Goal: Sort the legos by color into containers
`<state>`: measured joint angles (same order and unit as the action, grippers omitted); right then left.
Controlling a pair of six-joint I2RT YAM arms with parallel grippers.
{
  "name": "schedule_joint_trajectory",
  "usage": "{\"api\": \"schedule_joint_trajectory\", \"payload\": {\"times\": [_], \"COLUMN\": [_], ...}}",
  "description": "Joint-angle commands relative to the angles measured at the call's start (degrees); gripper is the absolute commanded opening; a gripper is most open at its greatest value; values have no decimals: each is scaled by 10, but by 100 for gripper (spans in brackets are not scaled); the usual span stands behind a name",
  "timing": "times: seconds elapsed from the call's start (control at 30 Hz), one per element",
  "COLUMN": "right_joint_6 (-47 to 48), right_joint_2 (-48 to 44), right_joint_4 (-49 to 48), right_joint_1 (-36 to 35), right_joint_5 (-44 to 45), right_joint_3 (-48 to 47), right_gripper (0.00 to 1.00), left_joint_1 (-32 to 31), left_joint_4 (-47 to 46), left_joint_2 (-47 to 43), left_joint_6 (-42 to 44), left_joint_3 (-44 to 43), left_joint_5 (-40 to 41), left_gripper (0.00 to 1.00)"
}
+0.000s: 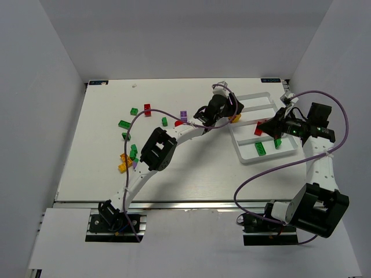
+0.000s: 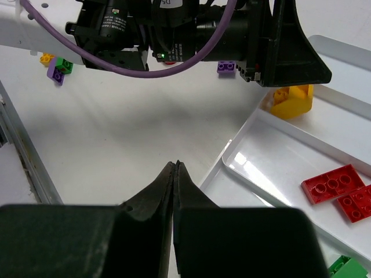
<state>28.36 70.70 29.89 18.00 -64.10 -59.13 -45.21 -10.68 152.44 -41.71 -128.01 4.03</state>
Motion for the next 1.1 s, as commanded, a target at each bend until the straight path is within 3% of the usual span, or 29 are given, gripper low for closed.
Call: {"api": "schedule_joint_trajectory", "payload": {"times": [0.0,0.13,0.2,0.27,0.3,0.33,0.4,0.5,0.57,0.6,0.63,0.73,0.83,0.9,1.07], "right_joint_6": [-7,15,47,98,121,147,237,304,289,248,227,139,72,33,-107], "right_joint_2": [-12,-10,-6,4,10,18,46,78,90,92,92,89,107,122,199], "right_joint_4": [-3,16,37,60,98,122,175,251,231,213,170,93,26,-9,-70], "right_joint_1": [3,3,3,3,2,-1,-18,-59,-101,-119,-139,-231,-330,-364,-458], "right_joint_5": [-17,-16,-16,-27,-31,-34,-31,-1,43,66,89,206,334,374,506], "right_joint_3": [-3,-12,-20,-31,-46,-55,-78,-114,-123,-123,-119,-99,-103,-112,-156], "right_gripper": [2,8,18,27,36,41,51,56,53,49,48,45,49,56,68], "left_joint_1": [0,6,10,19,22,27,36,49,59,63,65,79,85,85,85], "left_joint_4": [8,7,12,23,28,38,46,65,79,84,101,180,250,275,330], "left_joint_2": [-21,-47,-85,-124,-173,-202,-304,-417,-531,-603,-639,-759,-860,-905,-1026], "left_joint_6": [7,22,51,85,95,107,144,166,150,143,132,68,10,-6,-58], "left_joint_3": [-22,-22,-13,10,48,76,145,323,469,517,600,693,791,819,892], "left_joint_5": [5,11,17,28,33,37,52,92,106,116,123,144,156,160,189], "left_gripper": [67,64,54,37,20,14,8,8,24,43,51,69,79,96,98]}}
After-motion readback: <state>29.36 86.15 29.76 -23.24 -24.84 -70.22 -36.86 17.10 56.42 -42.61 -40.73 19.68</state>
